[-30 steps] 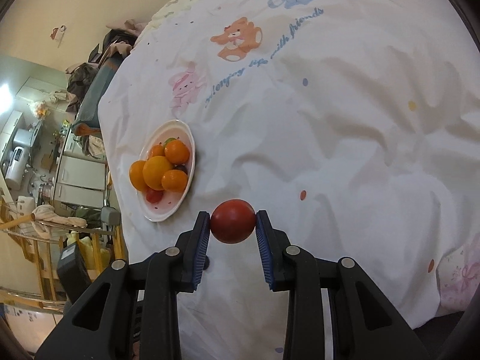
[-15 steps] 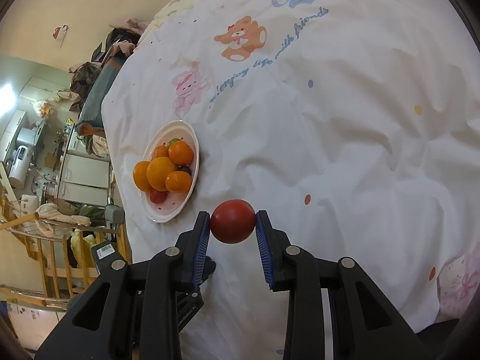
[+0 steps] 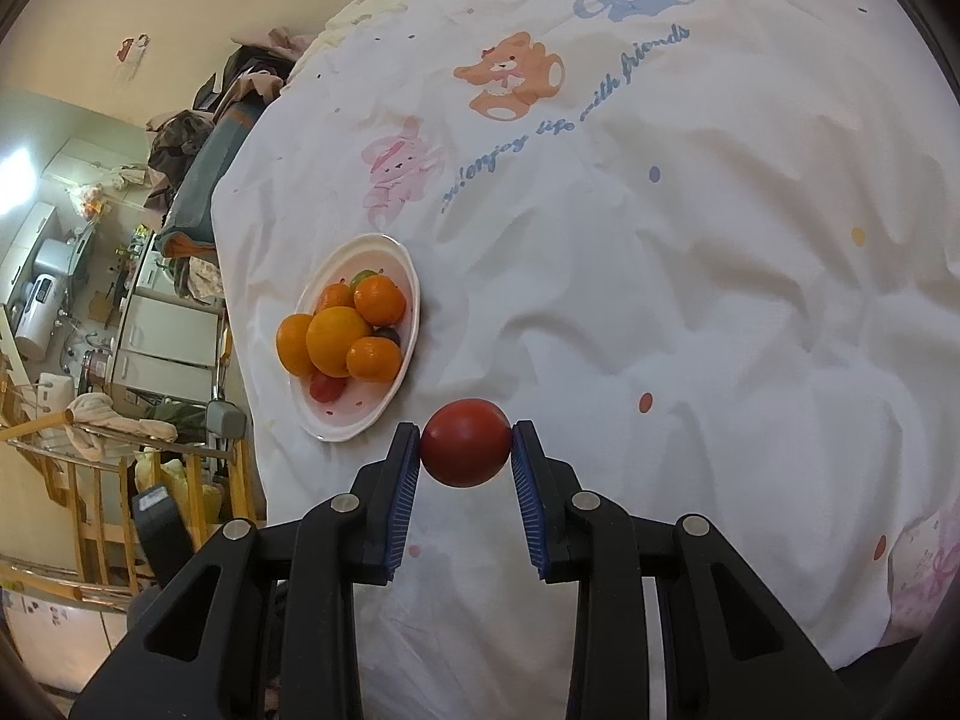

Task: Organize fruits
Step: 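Carry the plum and tomato over the plate with both tools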

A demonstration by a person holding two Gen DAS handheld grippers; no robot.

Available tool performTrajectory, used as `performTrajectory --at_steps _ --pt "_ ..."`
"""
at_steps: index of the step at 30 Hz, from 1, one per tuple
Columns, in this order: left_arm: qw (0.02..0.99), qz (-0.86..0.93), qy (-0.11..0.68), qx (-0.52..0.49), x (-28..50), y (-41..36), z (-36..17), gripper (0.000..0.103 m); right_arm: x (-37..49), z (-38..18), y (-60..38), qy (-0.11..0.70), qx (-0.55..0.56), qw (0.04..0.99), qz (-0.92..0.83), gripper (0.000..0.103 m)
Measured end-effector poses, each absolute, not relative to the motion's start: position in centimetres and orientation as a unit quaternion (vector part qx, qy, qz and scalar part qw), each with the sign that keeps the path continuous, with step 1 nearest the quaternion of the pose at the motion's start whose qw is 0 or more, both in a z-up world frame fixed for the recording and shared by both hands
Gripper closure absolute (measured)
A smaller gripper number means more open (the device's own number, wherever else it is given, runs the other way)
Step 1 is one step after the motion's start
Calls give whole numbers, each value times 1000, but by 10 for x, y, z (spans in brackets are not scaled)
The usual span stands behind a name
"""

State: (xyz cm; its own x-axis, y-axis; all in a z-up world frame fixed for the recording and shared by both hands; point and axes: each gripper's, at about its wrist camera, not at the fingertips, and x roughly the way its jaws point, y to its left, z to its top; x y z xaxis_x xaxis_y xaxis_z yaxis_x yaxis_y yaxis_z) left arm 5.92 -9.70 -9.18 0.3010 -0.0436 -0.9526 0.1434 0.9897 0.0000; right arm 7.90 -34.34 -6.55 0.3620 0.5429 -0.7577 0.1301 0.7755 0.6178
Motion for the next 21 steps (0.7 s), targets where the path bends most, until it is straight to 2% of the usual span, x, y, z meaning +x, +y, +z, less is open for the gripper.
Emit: performTrajectory --at_steps 6,15,21 --pt "828 -34 560 30 61 -73 -63 83 77 -55 -333 540 301 772 145 70" --pt "868 4 496 -1 79 -26 -2 83 83 -19 -310 483 257 815 190 70" --pt "883 13 470 -10 99 -13 18 83 100 -5 -306 454 243 833 202 70"
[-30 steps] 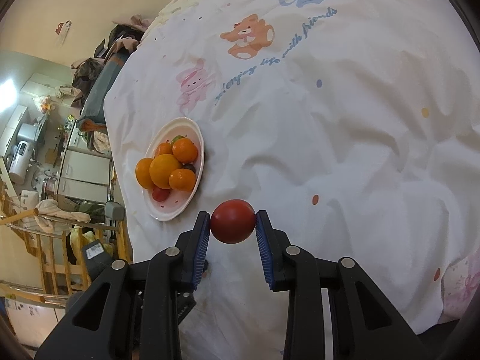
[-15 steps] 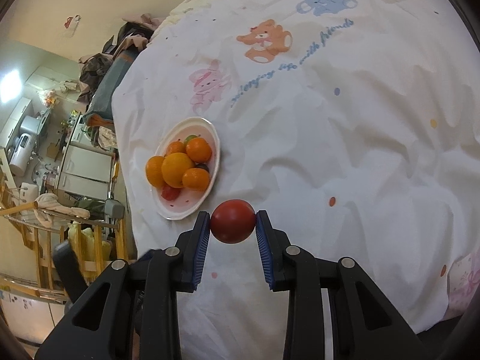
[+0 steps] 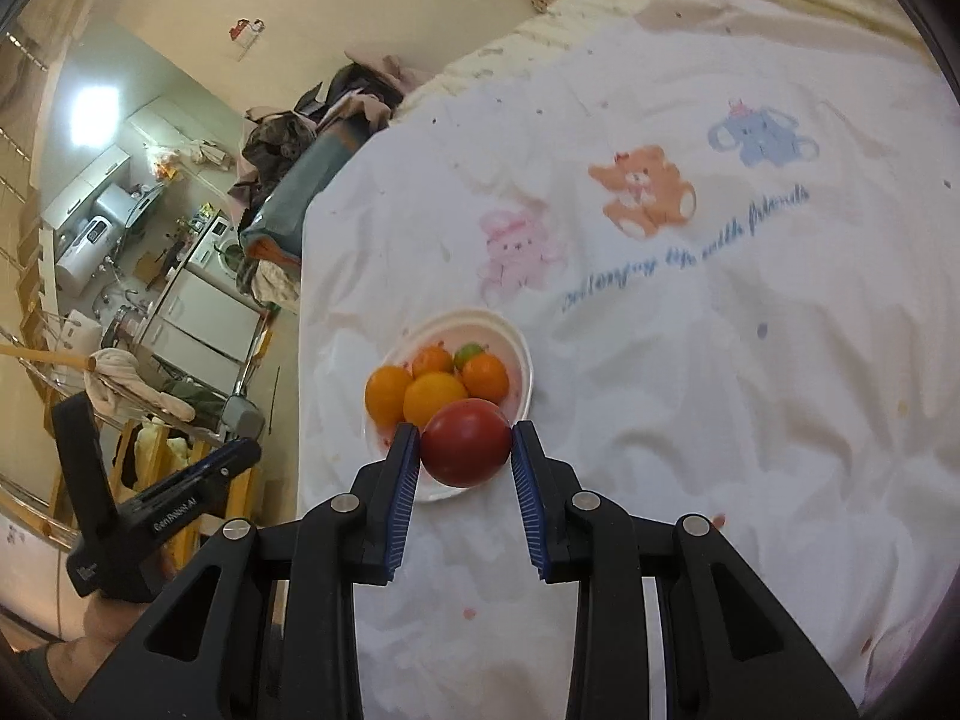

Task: Organize fruits
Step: 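Carry the plum and tomato over the plate with both tools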

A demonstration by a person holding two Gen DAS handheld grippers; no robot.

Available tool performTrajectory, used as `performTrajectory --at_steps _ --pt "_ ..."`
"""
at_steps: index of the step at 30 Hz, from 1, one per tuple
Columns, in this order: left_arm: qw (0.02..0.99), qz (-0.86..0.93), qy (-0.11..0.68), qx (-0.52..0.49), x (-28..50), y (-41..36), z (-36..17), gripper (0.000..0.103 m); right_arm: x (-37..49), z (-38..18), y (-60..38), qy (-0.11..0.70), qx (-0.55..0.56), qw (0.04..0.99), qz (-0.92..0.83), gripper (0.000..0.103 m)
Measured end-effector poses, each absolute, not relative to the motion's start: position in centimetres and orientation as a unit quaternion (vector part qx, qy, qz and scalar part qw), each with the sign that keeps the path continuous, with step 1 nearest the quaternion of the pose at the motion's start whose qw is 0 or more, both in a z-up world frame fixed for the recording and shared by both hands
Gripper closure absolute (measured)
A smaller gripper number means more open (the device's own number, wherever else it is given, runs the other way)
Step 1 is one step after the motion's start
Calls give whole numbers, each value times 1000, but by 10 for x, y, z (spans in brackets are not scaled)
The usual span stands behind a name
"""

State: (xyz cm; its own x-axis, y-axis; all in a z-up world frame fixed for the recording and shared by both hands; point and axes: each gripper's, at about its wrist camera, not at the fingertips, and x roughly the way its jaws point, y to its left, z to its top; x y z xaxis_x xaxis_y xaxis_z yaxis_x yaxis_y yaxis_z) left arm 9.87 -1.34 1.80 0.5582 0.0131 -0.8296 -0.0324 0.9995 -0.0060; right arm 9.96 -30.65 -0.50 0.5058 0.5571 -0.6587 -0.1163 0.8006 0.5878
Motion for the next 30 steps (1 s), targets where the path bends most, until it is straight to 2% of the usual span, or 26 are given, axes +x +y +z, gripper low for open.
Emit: performTrajectory --at_steps 7,30 --pt "879 0 476 -27 121 -18 13 83 125 -8 -303 453 229 836 207 70" --pt "842 7 536 -58 150 -11 -58 83 185 -49 -263 504 196 811 224 70"
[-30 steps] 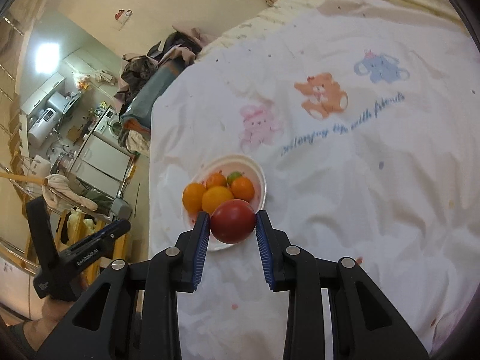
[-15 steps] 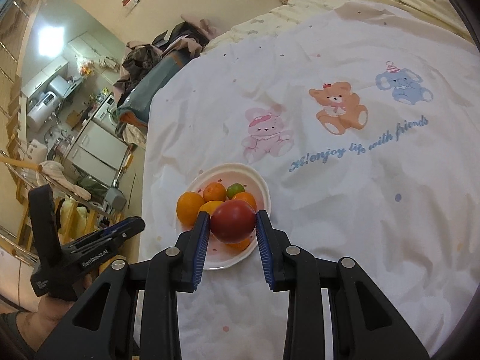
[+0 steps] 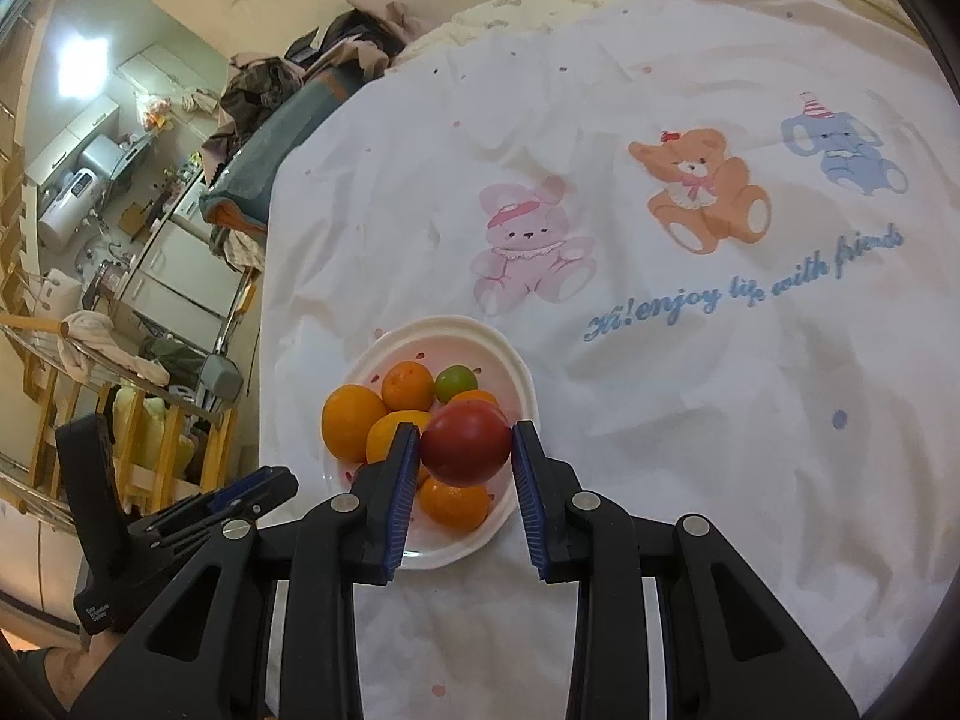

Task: Organize fruits
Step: 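Carry the plum and tomato over the plate with both tools, then open the left tool to drop the plum while the right tool drops the tomato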

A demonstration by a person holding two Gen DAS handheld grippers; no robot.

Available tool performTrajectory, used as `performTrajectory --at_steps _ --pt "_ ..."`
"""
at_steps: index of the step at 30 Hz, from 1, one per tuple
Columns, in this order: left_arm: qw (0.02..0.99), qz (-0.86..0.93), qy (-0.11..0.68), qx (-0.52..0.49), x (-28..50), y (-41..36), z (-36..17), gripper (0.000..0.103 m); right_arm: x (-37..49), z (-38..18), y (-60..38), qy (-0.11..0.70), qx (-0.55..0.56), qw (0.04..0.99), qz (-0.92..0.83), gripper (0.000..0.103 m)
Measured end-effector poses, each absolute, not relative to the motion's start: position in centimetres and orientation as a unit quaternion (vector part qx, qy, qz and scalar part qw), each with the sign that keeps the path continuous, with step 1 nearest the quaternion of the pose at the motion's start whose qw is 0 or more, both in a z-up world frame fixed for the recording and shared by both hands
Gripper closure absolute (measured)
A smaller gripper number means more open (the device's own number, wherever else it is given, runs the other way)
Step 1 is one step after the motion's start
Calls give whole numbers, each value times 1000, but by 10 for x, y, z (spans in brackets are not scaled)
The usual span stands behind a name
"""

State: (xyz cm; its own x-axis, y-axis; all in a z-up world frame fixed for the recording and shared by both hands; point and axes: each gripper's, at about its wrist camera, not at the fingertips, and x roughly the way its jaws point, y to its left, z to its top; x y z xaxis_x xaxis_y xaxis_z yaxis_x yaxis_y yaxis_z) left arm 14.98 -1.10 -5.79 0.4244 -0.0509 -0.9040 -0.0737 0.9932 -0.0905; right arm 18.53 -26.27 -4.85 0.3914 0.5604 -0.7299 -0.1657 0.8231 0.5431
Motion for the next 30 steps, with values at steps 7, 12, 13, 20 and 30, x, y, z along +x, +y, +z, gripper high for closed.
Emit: performTrajectory --at_steps 7,12,13,20,30 --pt "821 -25 568 -56 149 -24 -79 83 199 -66 -239 525 188 794 242 70" --pt "816 -51 575 -36 154 -44 -86 83 203 -82 -228 544 182 782 245 70" --pt "814 -53 578 -33 155 -47 -88 83 204 -86 -228 548 182 779 244 70" --pt "808 -64 585 -20 164 -59 -102 82 204 -106 -228 573 186 763 232 70" --pt "797 -67 600 -22 168 -62 -113 66 204 -124 -228 595 190 749 222 67"
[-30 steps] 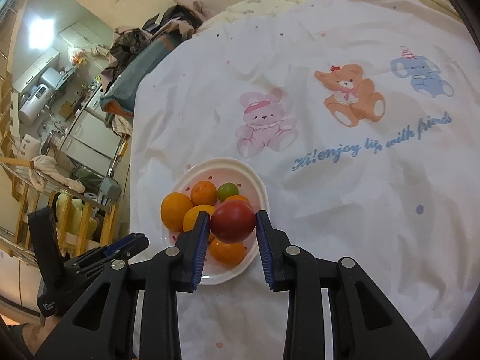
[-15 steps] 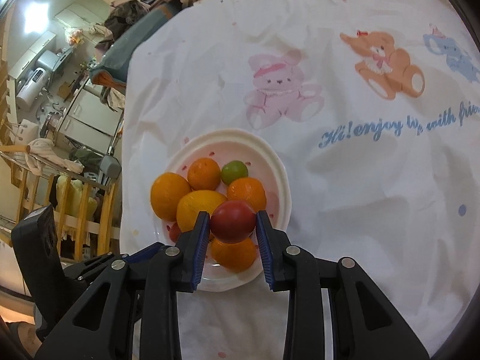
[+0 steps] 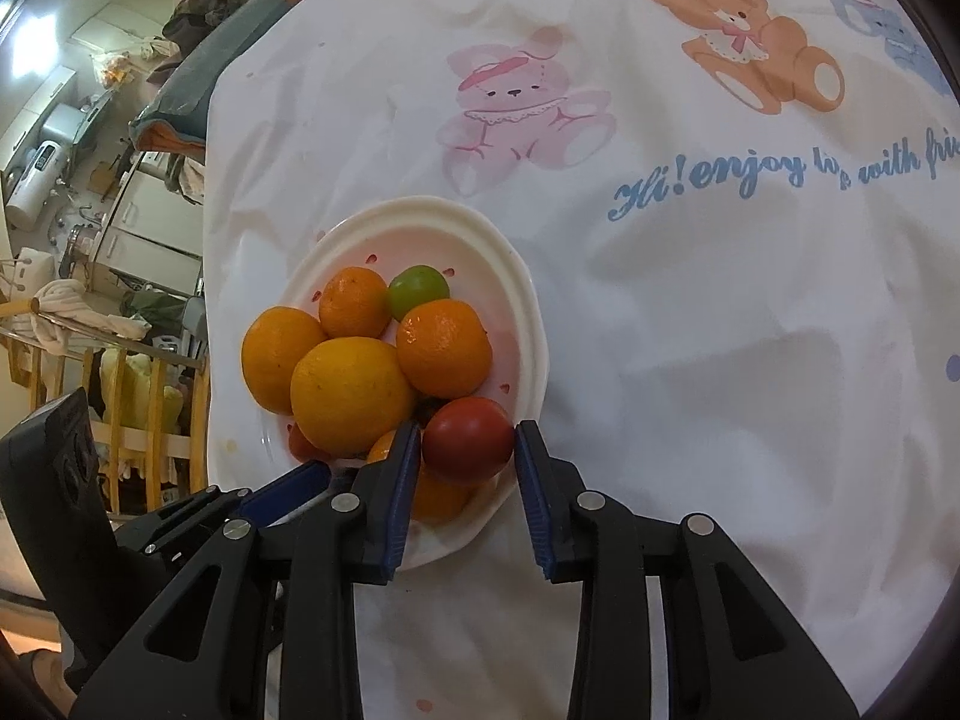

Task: Organize fruits

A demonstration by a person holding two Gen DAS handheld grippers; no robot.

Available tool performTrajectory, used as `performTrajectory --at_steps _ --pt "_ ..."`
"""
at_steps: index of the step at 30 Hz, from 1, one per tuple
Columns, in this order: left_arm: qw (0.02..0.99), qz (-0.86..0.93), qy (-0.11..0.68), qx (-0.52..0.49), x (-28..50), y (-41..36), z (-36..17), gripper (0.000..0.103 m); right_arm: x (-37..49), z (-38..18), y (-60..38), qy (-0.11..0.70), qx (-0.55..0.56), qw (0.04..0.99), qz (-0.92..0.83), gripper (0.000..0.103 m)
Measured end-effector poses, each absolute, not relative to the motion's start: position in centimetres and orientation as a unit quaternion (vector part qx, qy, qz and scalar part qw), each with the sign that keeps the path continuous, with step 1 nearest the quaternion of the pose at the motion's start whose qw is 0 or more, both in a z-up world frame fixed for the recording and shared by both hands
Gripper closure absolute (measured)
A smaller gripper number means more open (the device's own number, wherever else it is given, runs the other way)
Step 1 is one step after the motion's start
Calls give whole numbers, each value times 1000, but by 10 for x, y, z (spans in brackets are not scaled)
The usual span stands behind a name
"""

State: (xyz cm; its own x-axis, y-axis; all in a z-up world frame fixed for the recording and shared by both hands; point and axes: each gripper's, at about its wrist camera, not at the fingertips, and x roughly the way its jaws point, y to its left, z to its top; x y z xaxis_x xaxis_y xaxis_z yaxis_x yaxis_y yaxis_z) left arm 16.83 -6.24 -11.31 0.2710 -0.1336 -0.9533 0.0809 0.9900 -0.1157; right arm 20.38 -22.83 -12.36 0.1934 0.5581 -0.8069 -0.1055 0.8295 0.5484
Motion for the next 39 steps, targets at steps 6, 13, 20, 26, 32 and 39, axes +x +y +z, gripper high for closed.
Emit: performTrajectory --at_steps 6,13,20,26,32,39 --pt "803 -64 593 -5 168 -66 -109 47 205 -123 -228 592 201 747 225 55" --pt "811 -63 581 -11 167 -62 -99 25 203 -106 -226 568 194 764 236 31" --pt "835 -51 547 -21 158 -54 -75 25 198 -81 -235 540 200 786 226 23" --pt "870 -49 491 -18 136 -46 -37 25 174 -46 -251 504 220 805 222 11" --pt "881 -45 469 -41 114 -29 -10 17 140 -16 -257 472 193 830 225 2" --pt "887 -34 459 -44 79 -21 -1 13 99 -7 -264 458 179 845 209 1"
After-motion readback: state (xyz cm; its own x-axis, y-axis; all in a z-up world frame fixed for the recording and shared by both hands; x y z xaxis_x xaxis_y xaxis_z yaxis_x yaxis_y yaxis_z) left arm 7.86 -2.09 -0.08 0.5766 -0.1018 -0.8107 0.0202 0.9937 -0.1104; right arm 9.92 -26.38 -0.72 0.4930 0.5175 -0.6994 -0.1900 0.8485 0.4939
